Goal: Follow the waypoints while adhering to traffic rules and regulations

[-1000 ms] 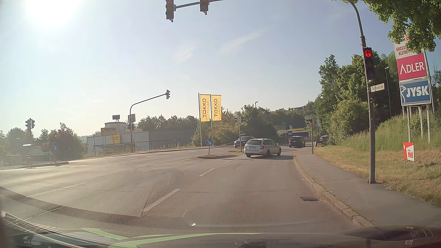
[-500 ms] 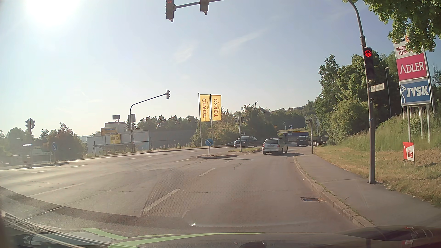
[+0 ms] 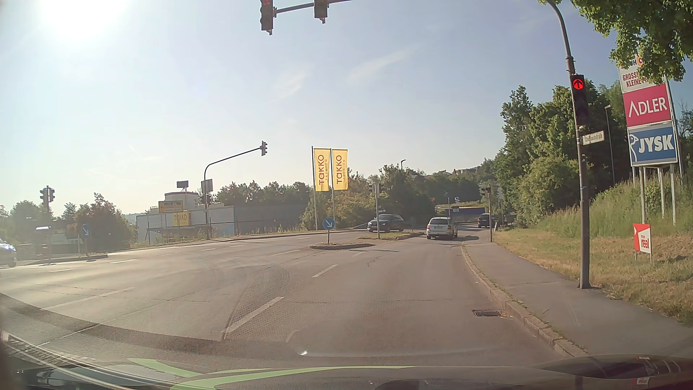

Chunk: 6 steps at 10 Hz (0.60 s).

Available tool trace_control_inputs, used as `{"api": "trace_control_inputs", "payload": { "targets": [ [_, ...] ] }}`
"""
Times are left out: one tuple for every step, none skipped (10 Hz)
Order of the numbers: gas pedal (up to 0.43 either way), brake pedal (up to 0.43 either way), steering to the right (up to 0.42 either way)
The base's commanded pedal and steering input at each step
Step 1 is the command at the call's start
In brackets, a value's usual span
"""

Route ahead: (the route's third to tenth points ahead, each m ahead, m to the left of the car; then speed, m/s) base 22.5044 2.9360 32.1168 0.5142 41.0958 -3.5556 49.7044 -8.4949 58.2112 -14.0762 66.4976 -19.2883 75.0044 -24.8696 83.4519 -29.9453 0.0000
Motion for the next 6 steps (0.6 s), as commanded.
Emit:
{"api": "trace_control_inputs", "payload": {
  "targets": [
    [0.000, 0.311, 0.044],
    [0.000, 0.317, 0.044],
    [0.000, 0.317, 0.044],
    [0.000, 0.317, 0.044],
    [0.000, 0.311, 0.044],
    [0.000, 0.317, 0.044]
  ]
}}
